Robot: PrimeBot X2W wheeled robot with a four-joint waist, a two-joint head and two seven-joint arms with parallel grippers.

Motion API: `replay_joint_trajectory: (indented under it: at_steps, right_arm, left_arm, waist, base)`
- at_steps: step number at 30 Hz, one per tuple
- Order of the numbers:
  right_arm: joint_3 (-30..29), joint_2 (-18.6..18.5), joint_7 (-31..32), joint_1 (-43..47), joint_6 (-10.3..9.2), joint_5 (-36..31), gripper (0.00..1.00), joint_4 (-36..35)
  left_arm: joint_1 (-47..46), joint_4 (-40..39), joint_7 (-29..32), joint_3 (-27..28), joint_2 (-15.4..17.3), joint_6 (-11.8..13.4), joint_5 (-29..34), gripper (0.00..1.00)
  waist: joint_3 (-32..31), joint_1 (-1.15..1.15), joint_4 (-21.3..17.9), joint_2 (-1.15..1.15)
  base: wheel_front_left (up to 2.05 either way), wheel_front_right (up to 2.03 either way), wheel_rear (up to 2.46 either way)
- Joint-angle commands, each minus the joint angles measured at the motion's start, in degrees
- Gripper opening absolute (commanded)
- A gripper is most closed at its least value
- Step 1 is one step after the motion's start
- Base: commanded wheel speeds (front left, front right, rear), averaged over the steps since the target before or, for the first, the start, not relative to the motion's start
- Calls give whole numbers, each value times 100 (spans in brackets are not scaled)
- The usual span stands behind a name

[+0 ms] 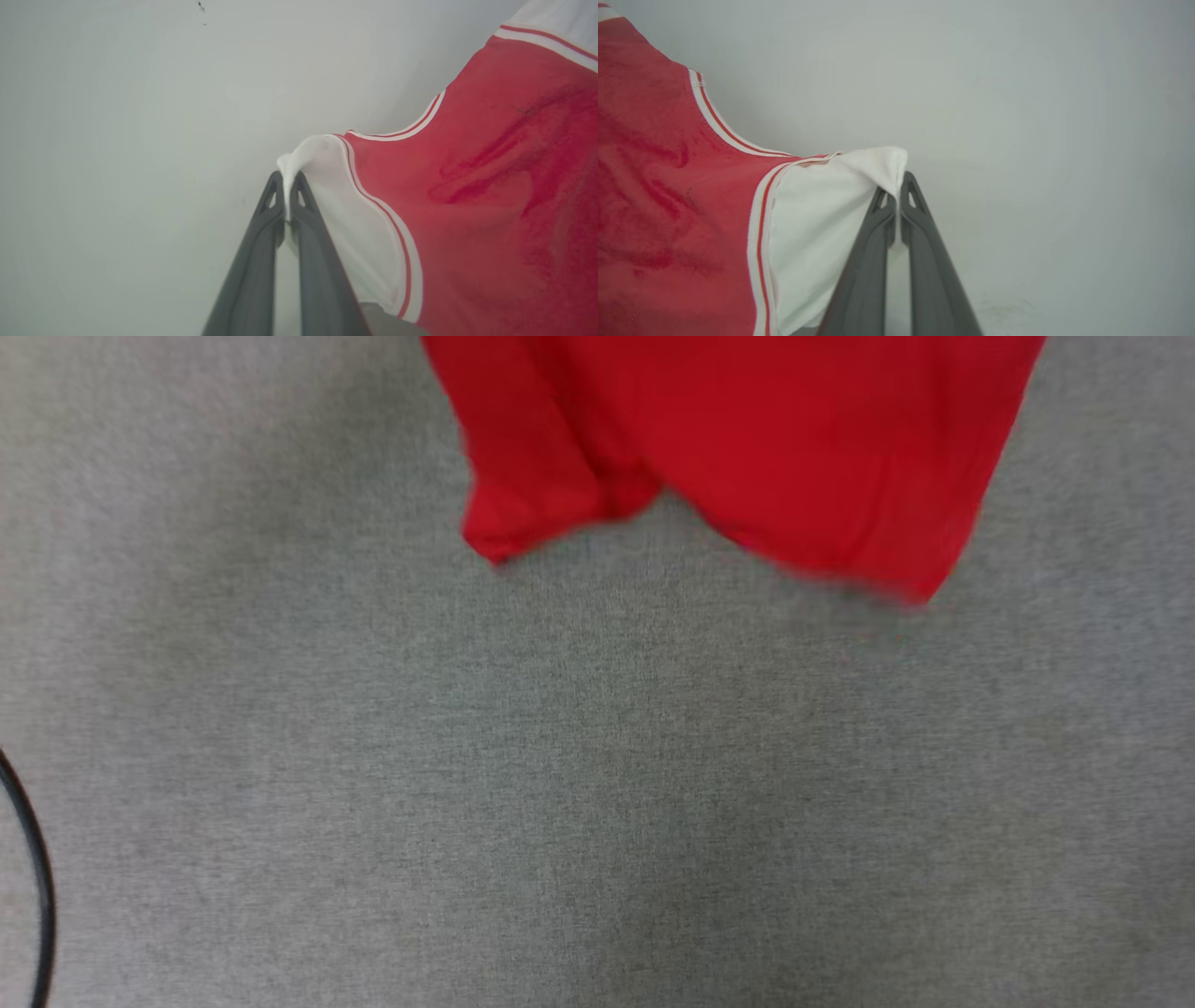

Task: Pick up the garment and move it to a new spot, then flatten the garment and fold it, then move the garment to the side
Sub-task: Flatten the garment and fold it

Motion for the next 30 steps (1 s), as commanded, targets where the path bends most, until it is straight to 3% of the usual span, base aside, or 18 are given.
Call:
replay_joint_trajectory:
  at_steps: [1,8,15,23,30]
  right_arm:
    - [-45,77,-71,-156,-5,-95,0,83]
    - [-336,549,-544,-1220,-5,-708,0,845]
    - [-310,905,-869,-1580,-4,-940,0,1483]
    - [249,1090,-1375,-833,-5,-770,0,1861]
    - [521,1417,-1988,369,-5,-234,0,2181]
  left_arm:
    - [-167,62,-53,40,-17,-14,38,0]
    - [-1139,749,-475,307,-312,-129,226,0]
    - [-1318,1253,-783,253,-595,-252,168,0]
    - [-495,1730,-1117,-43,-599,-332,-66,0]
    - [882,1737,-1654,-466,-447,-348,-284,0]
  waist:
    - [238,-1,7,0]
    - [504,-1,43,0]
    - [521,-1,122,0]
    - [452,-1,76,0]
    - [173,-1,-15,0]
  base:
    - [0,0,0]
    - [0,0,0]
    - [0,0,0]
    - [0,0,0]
    - [0,0,0]
